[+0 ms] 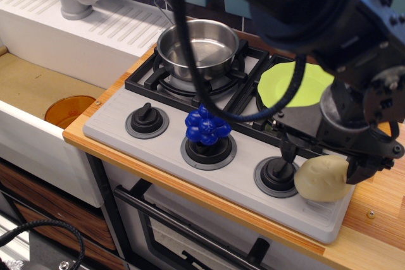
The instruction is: Put potato on plate and blueberry in pot or pan on stove
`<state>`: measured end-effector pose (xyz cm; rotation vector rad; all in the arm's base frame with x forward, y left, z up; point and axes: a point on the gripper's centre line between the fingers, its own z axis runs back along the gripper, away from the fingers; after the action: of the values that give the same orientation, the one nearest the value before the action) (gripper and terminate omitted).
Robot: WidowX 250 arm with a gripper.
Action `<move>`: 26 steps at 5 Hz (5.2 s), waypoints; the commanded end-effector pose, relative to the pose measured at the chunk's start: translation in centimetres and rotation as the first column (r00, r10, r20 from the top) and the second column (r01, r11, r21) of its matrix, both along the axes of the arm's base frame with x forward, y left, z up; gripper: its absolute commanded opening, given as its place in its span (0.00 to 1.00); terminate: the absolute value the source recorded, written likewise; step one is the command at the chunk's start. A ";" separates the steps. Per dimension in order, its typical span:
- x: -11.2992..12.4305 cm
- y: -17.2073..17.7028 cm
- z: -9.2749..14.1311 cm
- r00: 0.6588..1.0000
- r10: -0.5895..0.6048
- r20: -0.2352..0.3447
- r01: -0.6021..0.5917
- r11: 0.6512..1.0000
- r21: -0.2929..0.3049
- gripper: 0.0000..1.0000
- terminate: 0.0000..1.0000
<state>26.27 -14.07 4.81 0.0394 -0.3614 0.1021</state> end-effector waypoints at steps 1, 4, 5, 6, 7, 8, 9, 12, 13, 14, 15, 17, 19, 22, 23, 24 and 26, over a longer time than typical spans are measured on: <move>0.6 -1.0 -0.4 0.999 -0.003 0.054 0.004 1.000 -0.011 1.00 0.00; 0.5 -2.0 -1.3 0.998 0.023 0.064 -0.024 1.000 0.015 0.00 0.00; 0.6 -2.4 -1.0 0.998 0.044 0.051 -0.045 0.999 0.019 0.00 0.00; 0.7 -2.5 -0.2 0.998 0.050 0.026 -0.050 0.999 0.020 0.00 0.00; 0.9 -2.3 1.1 0.999 0.047 -0.002 -0.047 0.999 0.024 0.00 0.00; 1.3 -1.8 3.3 0.998 0.044 -0.039 -0.043 0.999 0.031 0.00 0.00; 2.8 -0.5 5.1 0.997 0.025 -0.073 -0.022 0.999 0.036 0.00 0.00; 9.8 4.5 4.2 0.995 -0.067 -0.068 0.067 0.998 -0.002 0.00 0.00; 11.4 4.8 2.8 0.996 -0.076 -0.048 0.075 0.997 -0.015 0.00 0.00; 12.1 4.5 1.6 0.996 -0.082 -0.027 0.081 0.996 -0.023 0.00 0.00; 11.8 3.9 1.7 0.997 -0.075 -0.038 0.075 0.997 -0.003 1.00 0.00; 9.7 2.7 5.4 0.994 -0.020 -0.104 0.022 0.999 0.024 1.00 0.00; 8.5 3.0 8.6 0.987 -0.021 -0.158 0.028 0.999 0.046 1.00 0.00; 7.5 6.8 9.7 0.983 -0.081 -0.164 0.093 0.993 0.068 1.00 0.00; 7.5 6.8 9.7 0.983 -0.081 -0.164 0.093 0.993 0.068 1.00 0.00; 7.5 6.8 9.7 0.983 -0.081 -0.164 0.093 0.993 0.068 1.00 0.00; 4.8 9.5 12.6 0.989 -0.035 -0.143 0.060 0.982 0.178 1.00 0.00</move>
<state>30.75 -4.41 15.49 0.2322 -0.1704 0.0102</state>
